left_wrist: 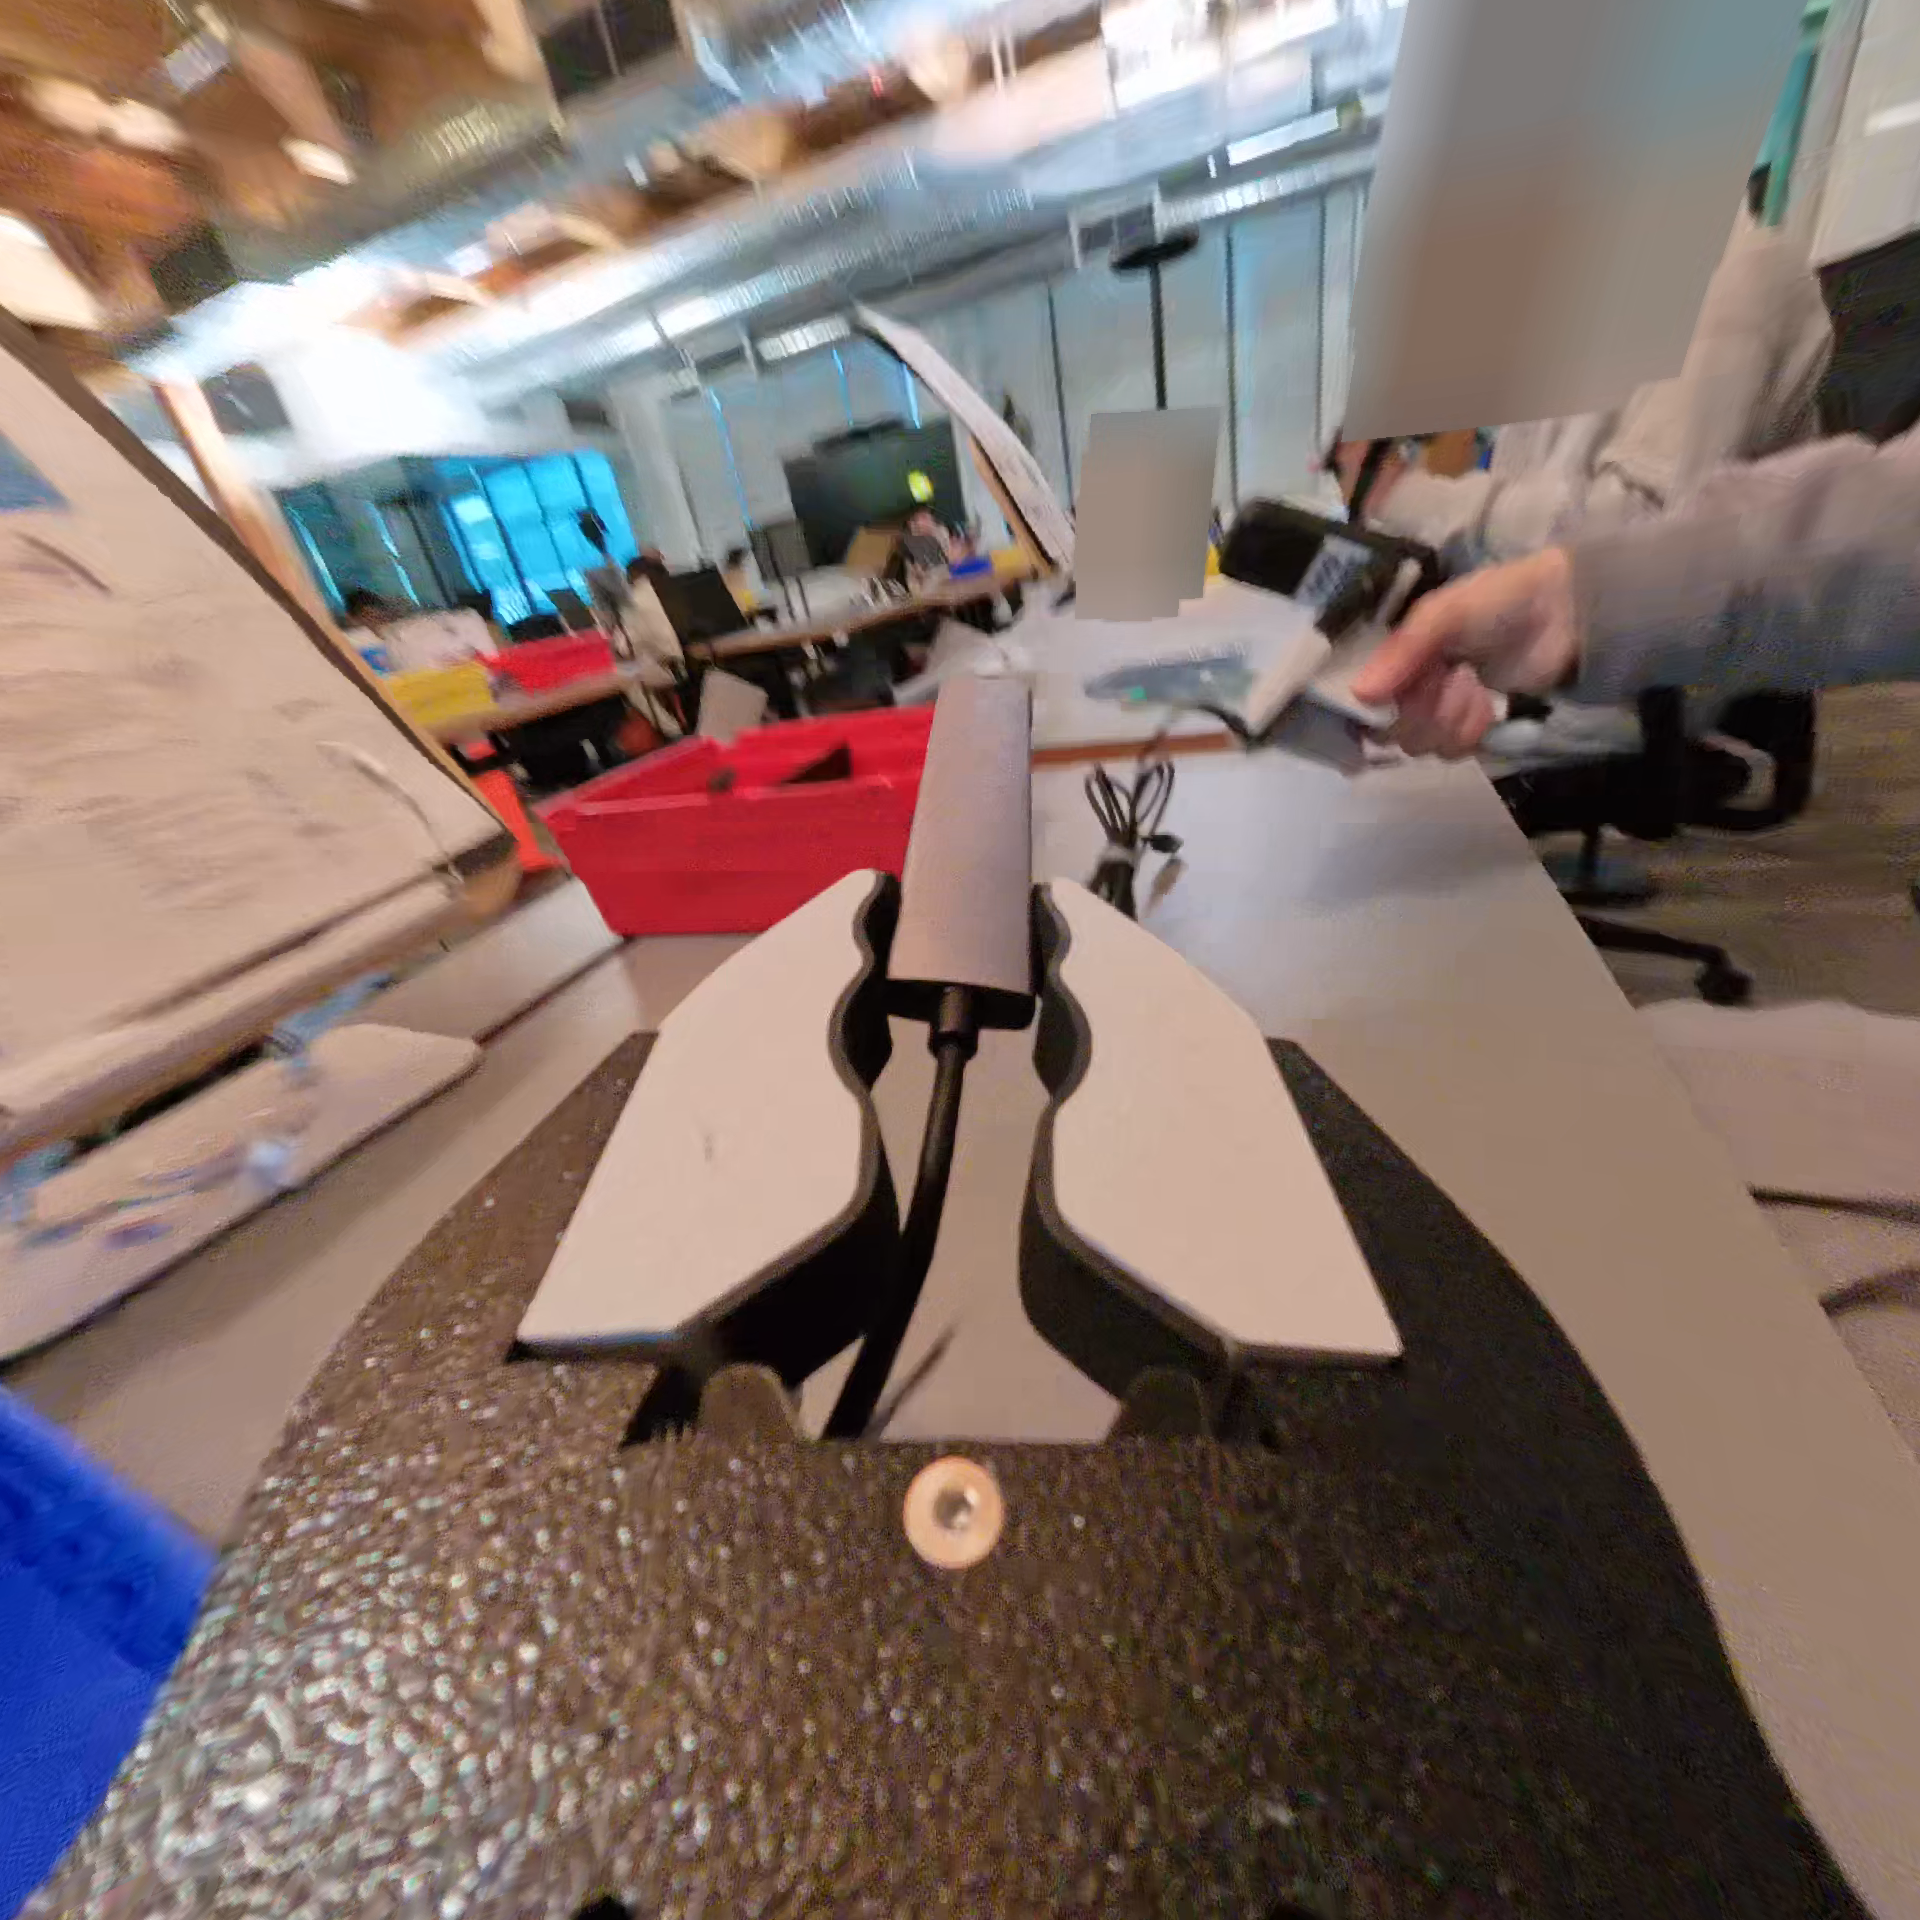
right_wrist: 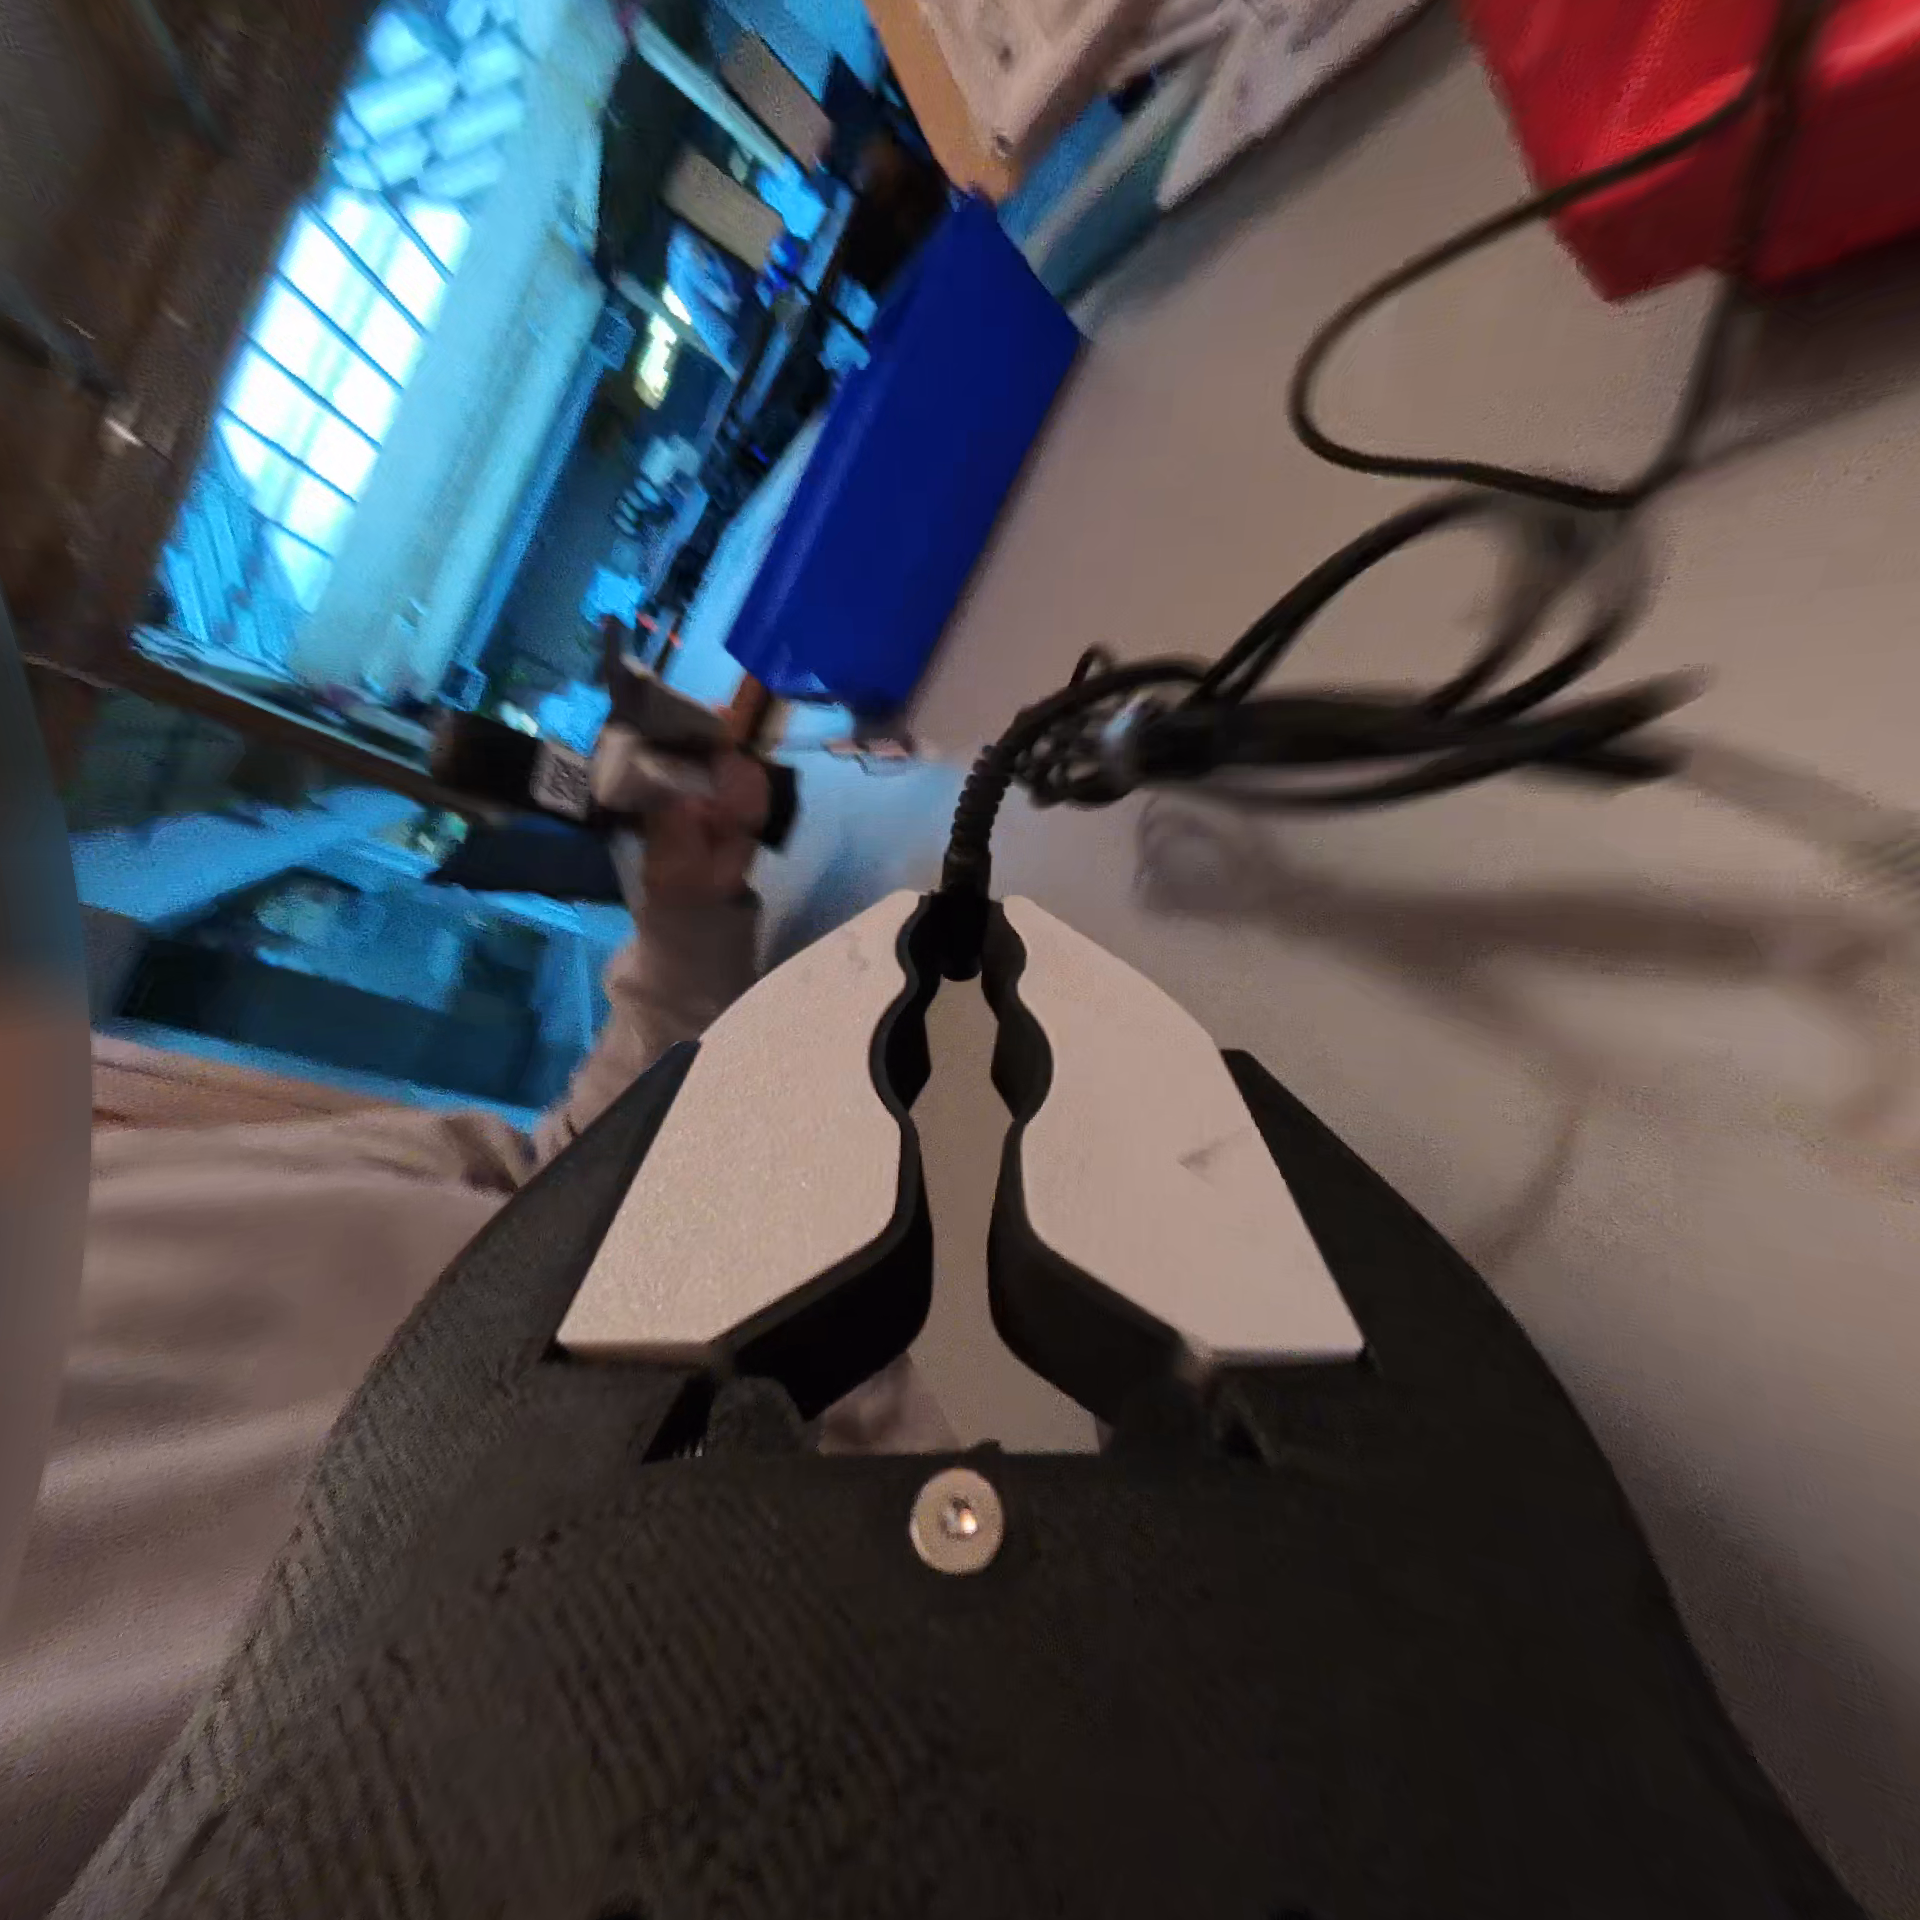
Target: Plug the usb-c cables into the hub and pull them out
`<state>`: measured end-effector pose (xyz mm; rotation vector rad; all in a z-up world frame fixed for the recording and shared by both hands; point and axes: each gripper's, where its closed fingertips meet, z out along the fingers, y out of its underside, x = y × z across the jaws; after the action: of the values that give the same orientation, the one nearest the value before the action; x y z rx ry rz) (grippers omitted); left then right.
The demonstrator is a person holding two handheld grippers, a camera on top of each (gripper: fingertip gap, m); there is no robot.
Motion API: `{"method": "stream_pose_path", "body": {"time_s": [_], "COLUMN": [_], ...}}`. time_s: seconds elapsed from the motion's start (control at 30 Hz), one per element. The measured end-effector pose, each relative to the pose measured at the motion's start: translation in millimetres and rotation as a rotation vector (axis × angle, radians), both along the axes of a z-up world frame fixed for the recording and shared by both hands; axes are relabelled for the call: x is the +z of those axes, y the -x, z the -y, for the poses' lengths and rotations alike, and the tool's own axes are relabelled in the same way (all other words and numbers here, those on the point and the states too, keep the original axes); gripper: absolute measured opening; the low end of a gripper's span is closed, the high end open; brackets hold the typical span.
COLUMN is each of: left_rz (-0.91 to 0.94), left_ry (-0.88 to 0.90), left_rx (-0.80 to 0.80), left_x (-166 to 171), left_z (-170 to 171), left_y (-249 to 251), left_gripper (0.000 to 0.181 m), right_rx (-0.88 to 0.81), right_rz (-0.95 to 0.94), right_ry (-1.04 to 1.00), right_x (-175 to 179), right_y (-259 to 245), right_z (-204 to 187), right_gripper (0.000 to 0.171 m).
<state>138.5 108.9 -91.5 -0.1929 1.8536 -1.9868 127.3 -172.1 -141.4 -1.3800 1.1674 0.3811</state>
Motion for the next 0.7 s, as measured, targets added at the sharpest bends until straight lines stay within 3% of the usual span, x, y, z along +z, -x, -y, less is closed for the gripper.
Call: {"method": "stream_pose_path", "body": {"time_s": [0.07, 0.17, 0.33, 0.47, 0.57, 0.7], "left_rz": [0.046, 0.062, 0.003, -0.006, -0.003, -0.007], "left_ry": [-0.007, -0.108, -0.041, -0.042, -0.07, -0.039], "left_rx": [-0.04, -0.12, -0.211, -0.26, -0.277, -0.298], "left_x": [8, -7, -11, -16, -22, -18], "left_z": [19, 62, 75, 88, 98, 101], "left_y": [11, 25, 33, 40, 45, 48], "left_gripper": [0.024, 0.024, 0.024, 0.024, 0.024, 0.024], "right_rx": [0.057, 0.112, 0.047, -0.034, -0.054, -0.065], "right_rz": [0.035, 0.19, 0.377, 0.441, 0.377, 0.224], "right_ry": [0.113, 0.176, 0.196, 0.08, 0.046, -0.067], "right_x": [-2, 34, 110, 163, 160, 127], "right_y": [6, 4, -23, -62, -101, -148], "right_z": [7, 3, 26, 43, 48, 44], "right_gripper": [0.008, 0.008, 0.008, 0.008, 0.008, 0.008]}}
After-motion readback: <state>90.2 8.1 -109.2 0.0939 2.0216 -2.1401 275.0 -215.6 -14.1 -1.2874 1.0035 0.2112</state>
